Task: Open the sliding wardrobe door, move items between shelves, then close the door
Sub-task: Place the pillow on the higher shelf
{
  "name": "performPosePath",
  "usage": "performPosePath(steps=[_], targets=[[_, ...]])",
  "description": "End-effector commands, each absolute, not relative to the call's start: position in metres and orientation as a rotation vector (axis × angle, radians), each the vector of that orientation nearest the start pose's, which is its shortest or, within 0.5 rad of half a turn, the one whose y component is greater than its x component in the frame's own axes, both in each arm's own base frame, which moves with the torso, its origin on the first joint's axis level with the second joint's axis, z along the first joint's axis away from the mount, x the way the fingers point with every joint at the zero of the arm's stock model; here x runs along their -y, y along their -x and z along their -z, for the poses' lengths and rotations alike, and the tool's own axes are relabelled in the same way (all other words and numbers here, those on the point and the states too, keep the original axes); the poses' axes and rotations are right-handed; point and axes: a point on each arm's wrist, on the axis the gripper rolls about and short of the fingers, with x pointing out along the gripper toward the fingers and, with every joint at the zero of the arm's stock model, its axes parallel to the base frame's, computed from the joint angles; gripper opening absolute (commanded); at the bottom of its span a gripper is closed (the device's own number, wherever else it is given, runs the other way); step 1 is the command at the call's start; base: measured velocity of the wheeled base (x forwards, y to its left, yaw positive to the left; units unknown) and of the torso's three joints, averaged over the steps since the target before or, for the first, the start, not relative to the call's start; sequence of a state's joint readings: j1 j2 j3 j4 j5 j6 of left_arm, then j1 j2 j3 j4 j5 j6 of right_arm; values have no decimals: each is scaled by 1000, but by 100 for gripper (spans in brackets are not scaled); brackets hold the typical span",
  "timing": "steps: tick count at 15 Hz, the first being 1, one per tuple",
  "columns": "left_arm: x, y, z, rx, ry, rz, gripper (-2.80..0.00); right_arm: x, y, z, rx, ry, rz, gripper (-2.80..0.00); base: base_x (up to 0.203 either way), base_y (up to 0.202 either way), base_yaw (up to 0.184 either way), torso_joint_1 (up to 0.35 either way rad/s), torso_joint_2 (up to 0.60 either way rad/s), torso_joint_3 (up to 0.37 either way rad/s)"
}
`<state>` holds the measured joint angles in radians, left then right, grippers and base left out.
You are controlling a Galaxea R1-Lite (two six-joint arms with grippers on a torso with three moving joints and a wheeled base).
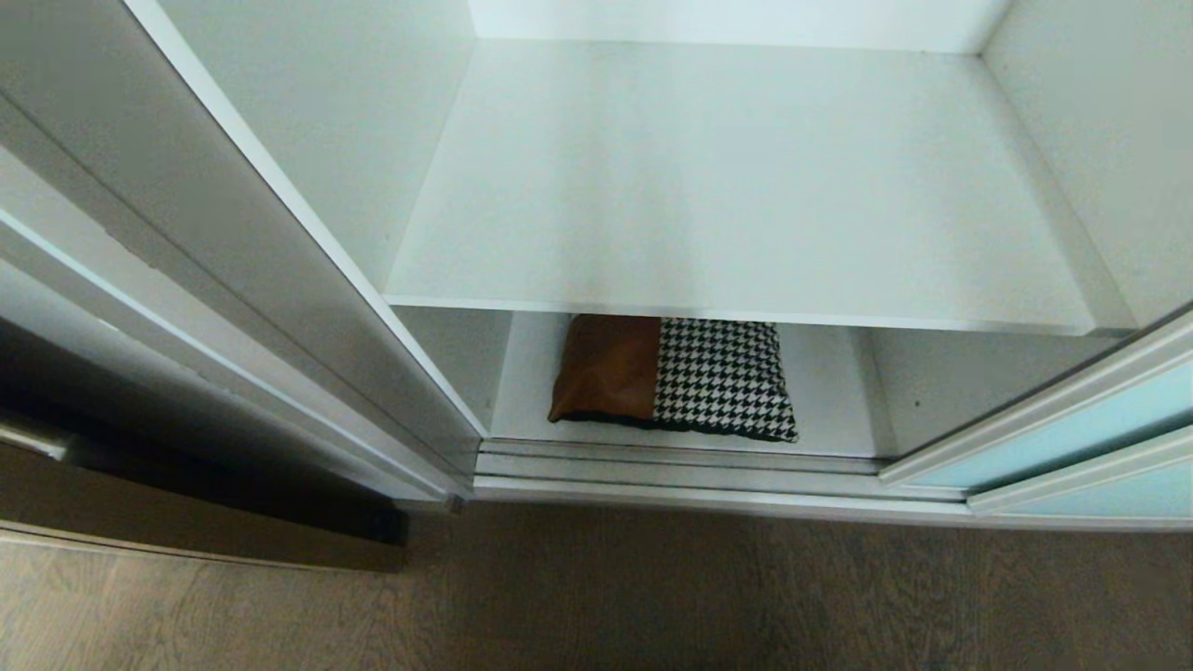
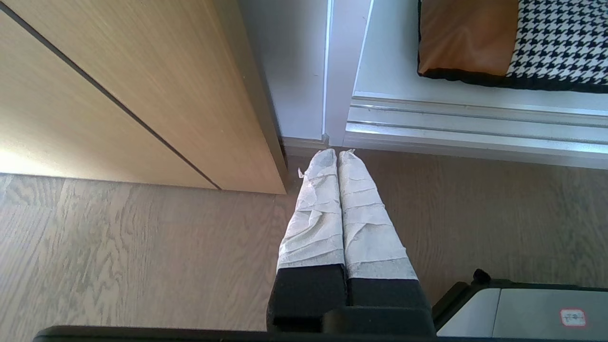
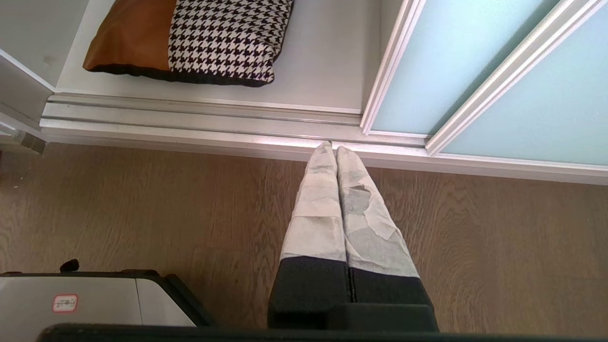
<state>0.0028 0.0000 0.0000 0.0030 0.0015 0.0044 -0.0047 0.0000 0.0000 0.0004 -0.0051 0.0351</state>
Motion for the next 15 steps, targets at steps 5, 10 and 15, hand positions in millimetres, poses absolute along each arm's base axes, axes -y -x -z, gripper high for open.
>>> performPosePath(steps=[5,10,15], targets=[[0,23,-75,-6,-5,-5,-280,0,23,-75,0,-35,9,-280,0,0,0,0,0,0],[0,23,-75,-6,-5,-5,-280,0,23,-75,0,-35,9,-280,0,0,0,0,0,0],[0,23,-75,-6,-5,-5,-280,0,23,-75,1,-35,9,-280,0,0,0,0,0,0]])
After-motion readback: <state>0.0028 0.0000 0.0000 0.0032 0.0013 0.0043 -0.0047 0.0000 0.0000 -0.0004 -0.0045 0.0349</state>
